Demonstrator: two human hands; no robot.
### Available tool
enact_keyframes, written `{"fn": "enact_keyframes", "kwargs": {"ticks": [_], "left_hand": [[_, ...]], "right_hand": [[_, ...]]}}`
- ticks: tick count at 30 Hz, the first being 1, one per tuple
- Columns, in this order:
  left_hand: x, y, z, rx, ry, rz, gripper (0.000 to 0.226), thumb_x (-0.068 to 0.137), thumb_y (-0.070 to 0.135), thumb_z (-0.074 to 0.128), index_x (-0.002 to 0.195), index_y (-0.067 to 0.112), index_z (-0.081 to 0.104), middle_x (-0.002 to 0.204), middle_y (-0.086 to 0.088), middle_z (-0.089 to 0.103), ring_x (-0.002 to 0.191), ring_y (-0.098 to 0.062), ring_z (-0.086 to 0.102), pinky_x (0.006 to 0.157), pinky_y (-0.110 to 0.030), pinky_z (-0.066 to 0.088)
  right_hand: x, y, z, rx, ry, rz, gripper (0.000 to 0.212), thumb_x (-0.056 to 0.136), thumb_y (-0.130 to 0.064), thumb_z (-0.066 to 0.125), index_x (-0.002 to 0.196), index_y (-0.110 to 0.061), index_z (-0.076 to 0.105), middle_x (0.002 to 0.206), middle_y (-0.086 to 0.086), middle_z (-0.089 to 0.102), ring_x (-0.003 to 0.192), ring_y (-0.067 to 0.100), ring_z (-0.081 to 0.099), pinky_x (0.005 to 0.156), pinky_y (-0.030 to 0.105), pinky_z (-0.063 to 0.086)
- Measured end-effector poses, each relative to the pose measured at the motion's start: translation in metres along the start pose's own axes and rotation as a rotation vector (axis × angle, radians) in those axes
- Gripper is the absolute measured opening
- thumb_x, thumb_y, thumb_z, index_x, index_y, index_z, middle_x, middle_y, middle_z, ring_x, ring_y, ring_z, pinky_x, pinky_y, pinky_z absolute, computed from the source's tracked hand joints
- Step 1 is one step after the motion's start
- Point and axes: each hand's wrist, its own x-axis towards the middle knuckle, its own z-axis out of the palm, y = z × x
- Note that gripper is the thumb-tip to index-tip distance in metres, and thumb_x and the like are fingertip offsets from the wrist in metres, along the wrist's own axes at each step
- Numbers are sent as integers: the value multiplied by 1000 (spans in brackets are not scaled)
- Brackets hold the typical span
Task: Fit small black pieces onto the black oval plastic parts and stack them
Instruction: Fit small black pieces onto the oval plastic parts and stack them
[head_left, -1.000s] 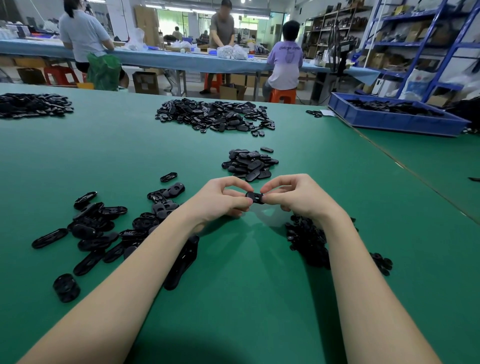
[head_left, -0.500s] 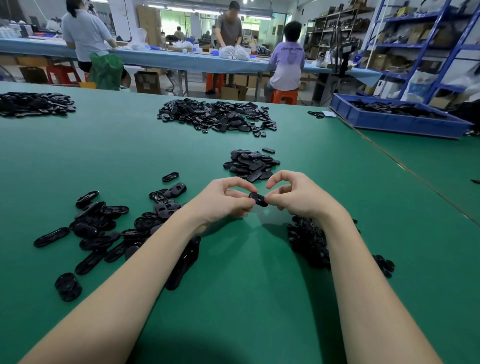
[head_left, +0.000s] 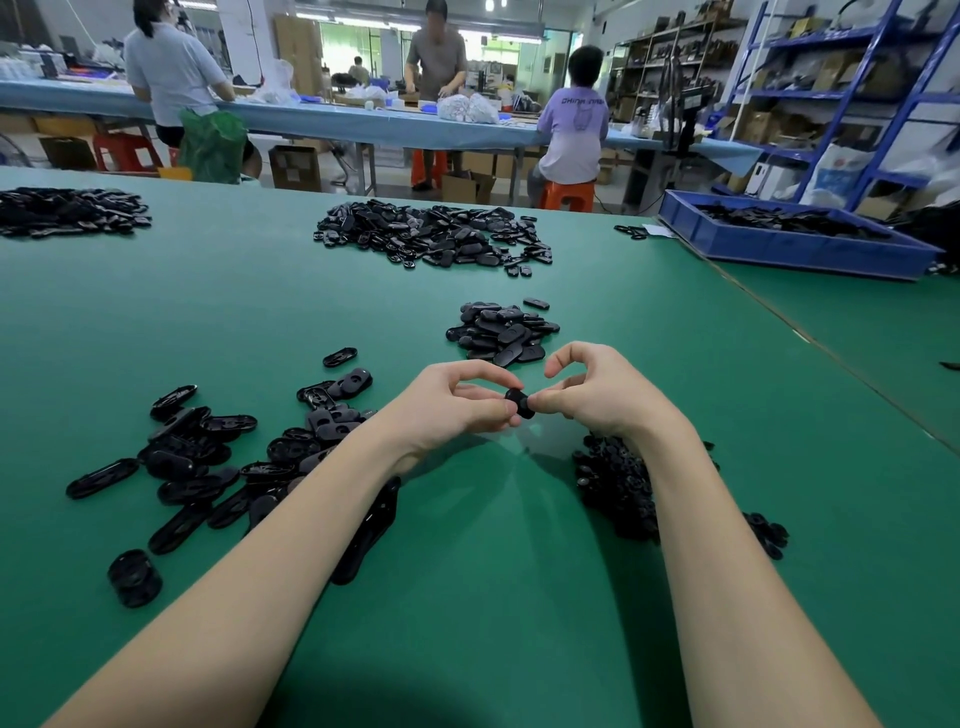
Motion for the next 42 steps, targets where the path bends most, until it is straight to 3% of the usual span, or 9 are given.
{"fn": "enact_keyframes", "kwargs": {"ticks": [8, 11, 14, 19, 22, 27, 31, 37, 42], "left_hand": [[2, -2, 4, -21, 59, 21, 20, 87, -1, 73, 101, 13, 72, 97, -13, 78, 91, -19, 76, 78, -19, 55], [3, -2, 5, -56, 69, 12, 20, 88, -2, 71, 101, 13, 71, 98, -13, 78, 94, -21, 76, 81, -21, 57], [3, -1, 5, -168, 55, -15, 21, 88, -7, 68, 103, 8, 70, 100, -19, 76, 94, -24, 76, 80, -21, 57], [2, 3, 3, -378, 50, -96, 24, 88, -10, 65, 109, 3, 68, 103, -18, 76, 92, -26, 76, 75, -20, 58], [2, 5, 3, -363, 49, -129, 24, 89, -6, 66, 110, 7, 68, 99, -11, 77, 88, -22, 76, 70, -20, 58], [4, 3, 6, -348, 77, -136, 17, 90, -4, 67, 103, 6, 66, 92, -14, 77, 80, -18, 76, 69, -19, 57], [5, 3, 6, -303, 114, -122, 16, 90, -5, 67, 101, 5, 64, 88, -16, 77, 76, -18, 75, 68, -18, 57], [2, 3, 9, -367, 141, -120, 21, 86, -10, 69, 98, 6, 63, 87, -19, 75, 72, -19, 74, 66, -18, 58], [1, 2, 12, -365, 187, -101, 22, 86, -12, 67, 96, 7, 63, 85, -18, 74, 71, -20, 74, 67, -18, 57]], "right_hand": [[-1, -6, 3, 22, 119, 95, 32, 72, -26, 91, 87, -23, 62, 62, -7, 46, 47, 11, 37, 47, 27, 27], [-1, -9, 3, -22, 148, 101, 31, 70, -30, 91, 88, -26, 66, 61, -7, 48, 43, 12, 36, 49, 28, 29], [-1, -10, 2, -12, 140, 85, 35, 68, -35, 92, 94, -29, 68, 72, -3, 59, 57, 15, 48, 57, 30, 35], [-4, -1, -1, 152, 70, 108, 32, 66, -45, 93, 89, -28, 78, 68, -13, 67, 65, 6, 52, 45, 17, 32], [-5, 6, 3, 284, -37, 169, 36, 65, -50, 91, 91, -26, 80, 74, -17, 74, 75, 10, 53, 52, 24, 30], [-2, 6, 7, 315, -79, 124, 26, 60, -48, 92, 74, -30, 79, 78, -11, 76, 64, 9, 48, 45, 20, 28], [1, 4, 5, 217, -43, 82, 10, 72, -37, 87, 69, -33, 79, 69, -15, 71, 68, 10, 49, 50, 23, 31], [7, 5, 12, 124, 31, 36, 13, 76, -29, 84, 68, -25, 75, 50, -19, 53, 44, -3, 42, 43, 13, 31], [8, 8, 16, 121, 69, 1, 13, 77, -30, 84, 72, -24, 74, 51, -21, 57, 48, -5, 47, 46, 11, 32]]}}
